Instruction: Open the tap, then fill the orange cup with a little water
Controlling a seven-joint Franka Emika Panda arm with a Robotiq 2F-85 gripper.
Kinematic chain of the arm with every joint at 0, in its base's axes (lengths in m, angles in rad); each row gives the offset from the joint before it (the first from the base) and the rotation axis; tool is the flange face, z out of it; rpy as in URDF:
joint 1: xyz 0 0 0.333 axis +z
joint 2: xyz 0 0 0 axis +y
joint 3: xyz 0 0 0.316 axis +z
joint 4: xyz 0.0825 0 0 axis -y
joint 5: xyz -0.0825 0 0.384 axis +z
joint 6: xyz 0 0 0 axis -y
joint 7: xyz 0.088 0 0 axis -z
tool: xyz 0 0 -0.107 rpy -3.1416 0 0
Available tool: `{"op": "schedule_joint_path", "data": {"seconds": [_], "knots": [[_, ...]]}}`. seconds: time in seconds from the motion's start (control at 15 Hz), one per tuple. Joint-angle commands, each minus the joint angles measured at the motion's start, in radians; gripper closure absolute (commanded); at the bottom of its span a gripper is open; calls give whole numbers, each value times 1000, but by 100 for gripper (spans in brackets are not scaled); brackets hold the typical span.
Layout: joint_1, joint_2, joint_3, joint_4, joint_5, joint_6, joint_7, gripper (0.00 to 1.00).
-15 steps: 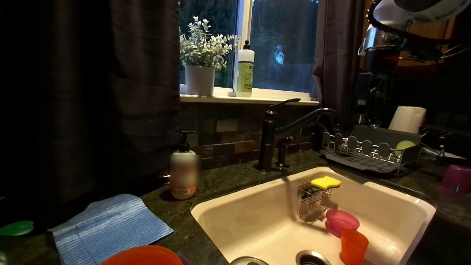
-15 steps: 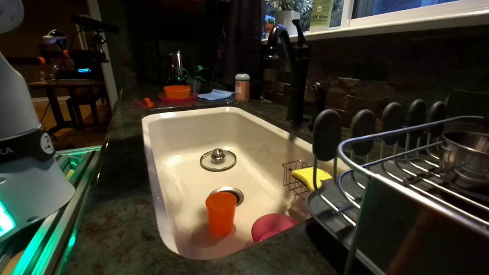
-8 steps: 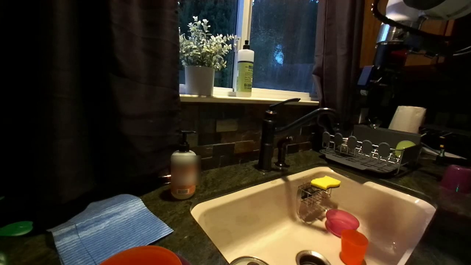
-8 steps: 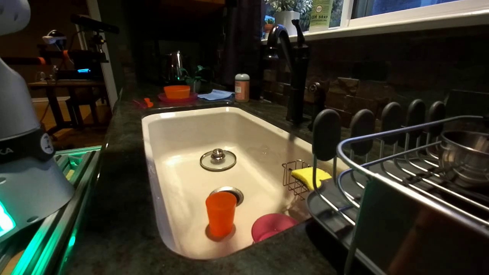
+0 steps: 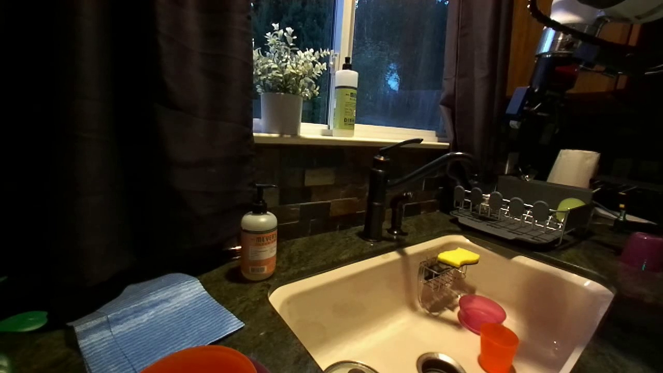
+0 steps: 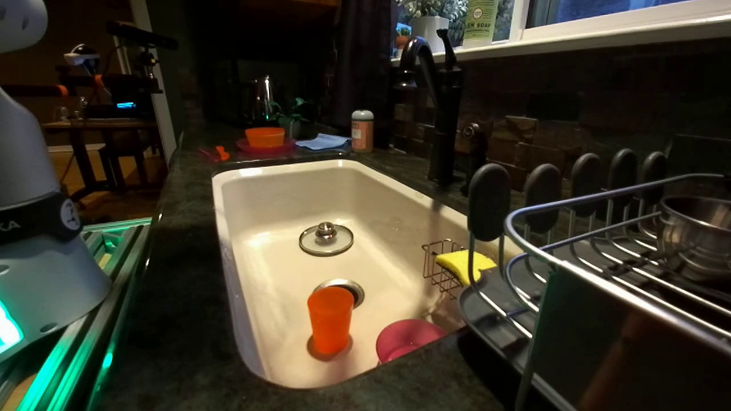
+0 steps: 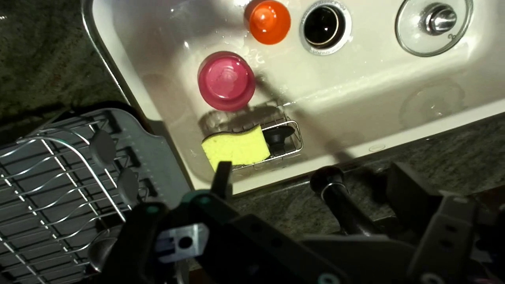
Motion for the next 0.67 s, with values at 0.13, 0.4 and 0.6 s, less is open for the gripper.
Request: {"op": "schedule_joint_path", "data": {"seconds": [0.13, 0.4, 0.6], "knots": [[24, 79, -41, 104, 145, 12, 25, 0], [42, 185, -57, 165, 260, 53, -2, 0], [59, 277, -72, 218, 335, 90, -33, 0]]}}
